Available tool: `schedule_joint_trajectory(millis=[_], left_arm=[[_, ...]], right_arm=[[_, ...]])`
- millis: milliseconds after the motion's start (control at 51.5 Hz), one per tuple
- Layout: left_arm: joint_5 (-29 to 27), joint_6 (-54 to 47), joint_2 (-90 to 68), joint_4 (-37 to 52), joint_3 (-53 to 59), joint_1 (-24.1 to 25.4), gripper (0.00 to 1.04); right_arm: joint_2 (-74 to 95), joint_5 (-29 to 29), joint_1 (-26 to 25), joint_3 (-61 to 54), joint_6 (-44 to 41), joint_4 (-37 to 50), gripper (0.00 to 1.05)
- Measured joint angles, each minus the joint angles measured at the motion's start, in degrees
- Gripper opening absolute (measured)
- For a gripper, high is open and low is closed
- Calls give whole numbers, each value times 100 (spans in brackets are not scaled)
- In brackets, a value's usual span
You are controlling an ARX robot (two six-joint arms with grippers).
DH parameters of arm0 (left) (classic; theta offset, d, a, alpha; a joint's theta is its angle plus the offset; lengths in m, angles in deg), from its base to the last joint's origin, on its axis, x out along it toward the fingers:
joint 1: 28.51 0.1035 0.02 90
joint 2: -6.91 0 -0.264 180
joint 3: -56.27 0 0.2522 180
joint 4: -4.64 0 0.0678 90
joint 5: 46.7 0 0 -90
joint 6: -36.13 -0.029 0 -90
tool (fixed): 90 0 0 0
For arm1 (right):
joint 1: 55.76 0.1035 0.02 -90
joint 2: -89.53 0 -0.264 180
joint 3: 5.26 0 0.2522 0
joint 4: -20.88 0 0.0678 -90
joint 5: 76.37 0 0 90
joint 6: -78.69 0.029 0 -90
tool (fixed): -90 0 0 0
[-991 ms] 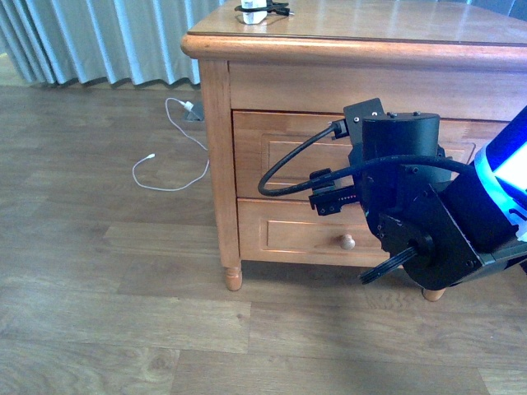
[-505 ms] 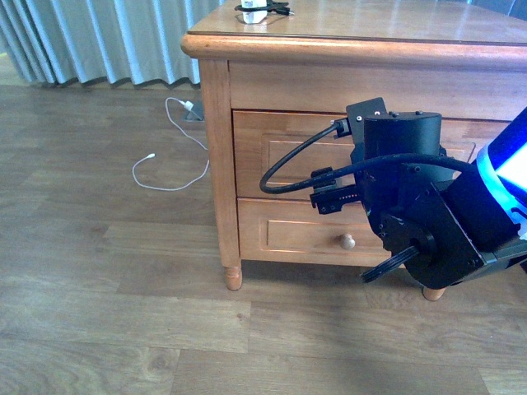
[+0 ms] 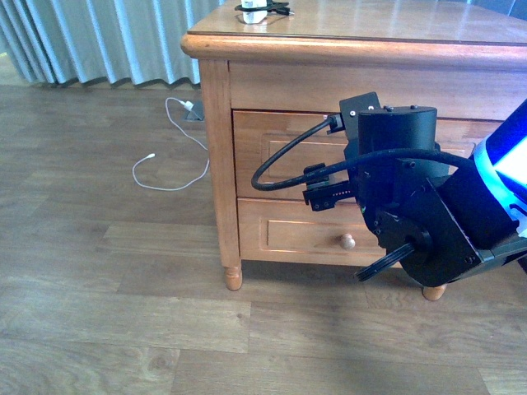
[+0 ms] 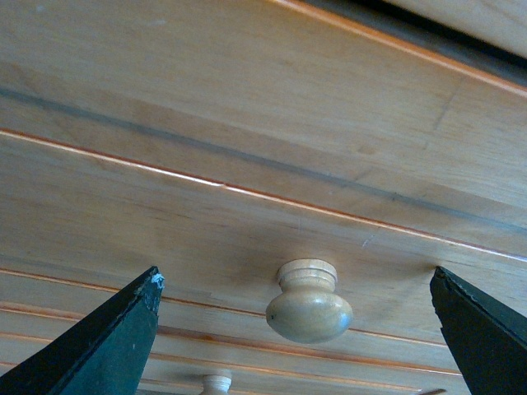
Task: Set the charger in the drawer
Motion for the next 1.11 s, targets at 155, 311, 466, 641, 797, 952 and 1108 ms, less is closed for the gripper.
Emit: schedule_joint_trajectory(millis=[155, 311, 466, 641, 797, 952, 1108], left_arm=[[0, 0, 0, 0, 0, 0, 99], [0, 0, 0, 0, 0, 0, 99], [0, 0, 0, 0, 0, 0, 99], [0, 0, 0, 0, 0, 0, 99], [0, 0, 0, 0, 0, 0, 99], [0, 0, 0, 0, 0, 0, 99], [0, 2, 0, 0, 0, 0, 99]], right_arm=[[0, -15, 0, 11, -11, -20, 89], [2, -46, 0, 26, -15, -28, 89], [28, -81, 0, 48, -13, -31, 95], [74, -109, -7, 70, -22, -33, 92], [120, -109, -7, 85, -24, -35, 90], [151, -120, -13, 107, -20, -33, 79], [170, -118, -20, 107, -37, -33, 59]])
